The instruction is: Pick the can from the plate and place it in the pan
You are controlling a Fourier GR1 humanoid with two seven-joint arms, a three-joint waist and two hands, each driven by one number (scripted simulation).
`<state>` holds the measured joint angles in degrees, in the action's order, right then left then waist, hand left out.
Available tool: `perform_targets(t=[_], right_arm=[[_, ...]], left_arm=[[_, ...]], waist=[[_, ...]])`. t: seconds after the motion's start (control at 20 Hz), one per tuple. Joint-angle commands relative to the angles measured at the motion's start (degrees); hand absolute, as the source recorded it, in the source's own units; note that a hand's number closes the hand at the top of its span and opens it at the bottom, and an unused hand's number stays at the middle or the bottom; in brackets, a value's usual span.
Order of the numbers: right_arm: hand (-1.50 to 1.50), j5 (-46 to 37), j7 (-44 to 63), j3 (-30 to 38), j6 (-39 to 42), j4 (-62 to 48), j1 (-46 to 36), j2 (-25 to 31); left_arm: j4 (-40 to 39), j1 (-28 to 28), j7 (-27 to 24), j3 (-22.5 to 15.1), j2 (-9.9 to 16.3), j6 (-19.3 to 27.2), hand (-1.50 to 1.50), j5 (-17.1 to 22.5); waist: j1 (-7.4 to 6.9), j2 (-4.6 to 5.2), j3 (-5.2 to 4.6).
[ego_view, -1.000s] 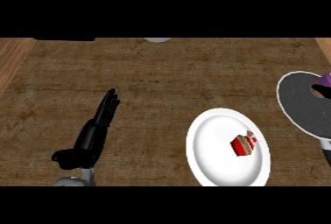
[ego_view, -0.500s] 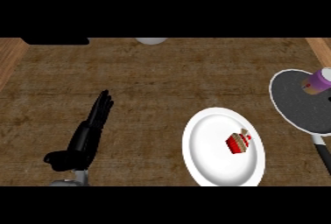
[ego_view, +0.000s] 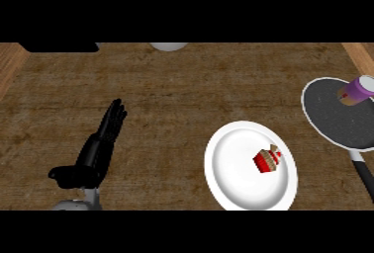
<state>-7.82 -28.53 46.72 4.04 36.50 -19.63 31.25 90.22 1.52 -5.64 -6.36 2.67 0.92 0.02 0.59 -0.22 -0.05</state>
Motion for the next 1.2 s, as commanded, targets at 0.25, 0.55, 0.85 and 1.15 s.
perform_targets(t=[0.25,0.55,0.85,1.15], right_arm=[[-1.50,5.31,3.98,-3.92,1.14,21.56,15.23,-7.36],[-1.50,5.86,2.61,-6.45,-1.62,20.28,16.27,-7.46],[-1.50,5.73,9.33,-7.69,-3.16,29.61,20.34,-8.39],[-1.50,3.17,10.79,-9.92,-6.75,35.84,22.68,-9.82]], left_arm=[[-1.07,2.85,1.74,-0.81,-1.42,0.41,0.00,-1.84],[3.29,-2.00,1.10,-2.57,-2.11,0.90,0.00,-2.92],[2.16,-1.53,0.72,-3.91,-2.58,1.94,0.00,-3.34],[4.24,-2.79,1.49,-0.77,-1.51,-0.27,0.00,-1.83]], waist=[[-0.25,0.15,0.03],[-0.65,0.20,0.06],[-0.53,0.20,0.05],[-0.57,0.17,0.04]])
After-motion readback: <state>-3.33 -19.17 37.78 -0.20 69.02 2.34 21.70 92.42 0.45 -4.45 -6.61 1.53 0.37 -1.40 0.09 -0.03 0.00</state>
